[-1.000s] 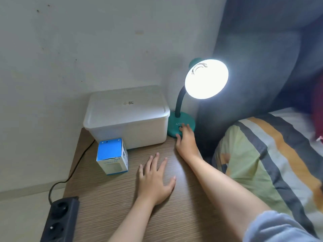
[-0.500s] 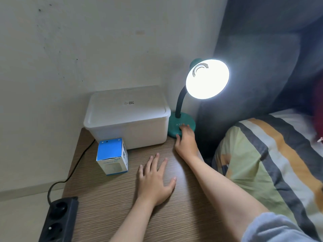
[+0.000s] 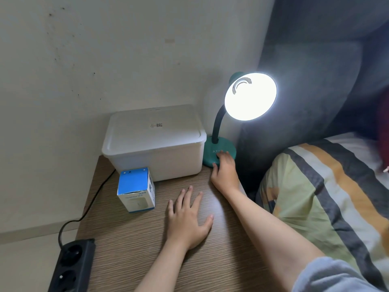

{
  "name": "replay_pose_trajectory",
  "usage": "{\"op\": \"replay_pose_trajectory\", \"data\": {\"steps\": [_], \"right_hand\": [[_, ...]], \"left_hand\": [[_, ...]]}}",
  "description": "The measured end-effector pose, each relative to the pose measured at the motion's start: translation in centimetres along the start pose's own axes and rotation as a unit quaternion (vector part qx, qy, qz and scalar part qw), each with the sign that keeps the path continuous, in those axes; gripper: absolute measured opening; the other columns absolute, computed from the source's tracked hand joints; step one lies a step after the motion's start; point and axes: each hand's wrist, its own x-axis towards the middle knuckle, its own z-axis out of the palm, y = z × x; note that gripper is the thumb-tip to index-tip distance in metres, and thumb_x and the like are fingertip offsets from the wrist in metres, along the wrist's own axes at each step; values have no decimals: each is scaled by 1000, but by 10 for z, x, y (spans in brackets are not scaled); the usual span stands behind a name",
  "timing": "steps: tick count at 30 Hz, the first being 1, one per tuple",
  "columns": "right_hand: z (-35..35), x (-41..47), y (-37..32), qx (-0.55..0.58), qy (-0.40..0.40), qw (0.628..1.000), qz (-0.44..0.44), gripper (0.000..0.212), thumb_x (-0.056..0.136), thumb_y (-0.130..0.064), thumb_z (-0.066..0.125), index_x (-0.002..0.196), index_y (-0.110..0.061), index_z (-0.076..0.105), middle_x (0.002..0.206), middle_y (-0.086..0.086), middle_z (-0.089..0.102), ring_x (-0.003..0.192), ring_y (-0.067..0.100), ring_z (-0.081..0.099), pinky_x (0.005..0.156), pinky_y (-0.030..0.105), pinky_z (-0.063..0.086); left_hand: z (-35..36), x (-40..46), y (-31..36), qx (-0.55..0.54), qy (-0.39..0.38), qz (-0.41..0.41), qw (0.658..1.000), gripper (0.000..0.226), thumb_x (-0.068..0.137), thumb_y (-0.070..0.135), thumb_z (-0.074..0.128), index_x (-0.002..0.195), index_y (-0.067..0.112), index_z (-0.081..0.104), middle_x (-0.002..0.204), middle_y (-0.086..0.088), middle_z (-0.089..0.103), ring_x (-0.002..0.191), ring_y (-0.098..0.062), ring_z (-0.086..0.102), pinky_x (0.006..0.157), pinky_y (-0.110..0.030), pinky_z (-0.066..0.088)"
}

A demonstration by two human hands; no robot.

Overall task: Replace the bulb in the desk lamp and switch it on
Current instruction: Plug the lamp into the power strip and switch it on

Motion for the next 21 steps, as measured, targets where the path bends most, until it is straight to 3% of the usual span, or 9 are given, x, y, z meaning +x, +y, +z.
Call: {"op": "replay_pose_trajectory", "data": {"steps": [21], "right_hand": [[-2,-1,-2,-6,-9,1000,7,42,89,-9,50,130,-1,46,138,16,48,138,28,31,112,25,16]], "left_hand": [[-1,-1,1,-7,-5,-1,1000,70,81,66,32,143,40,12,158,6,1,144,-15,-3,117,-49,1]]}}
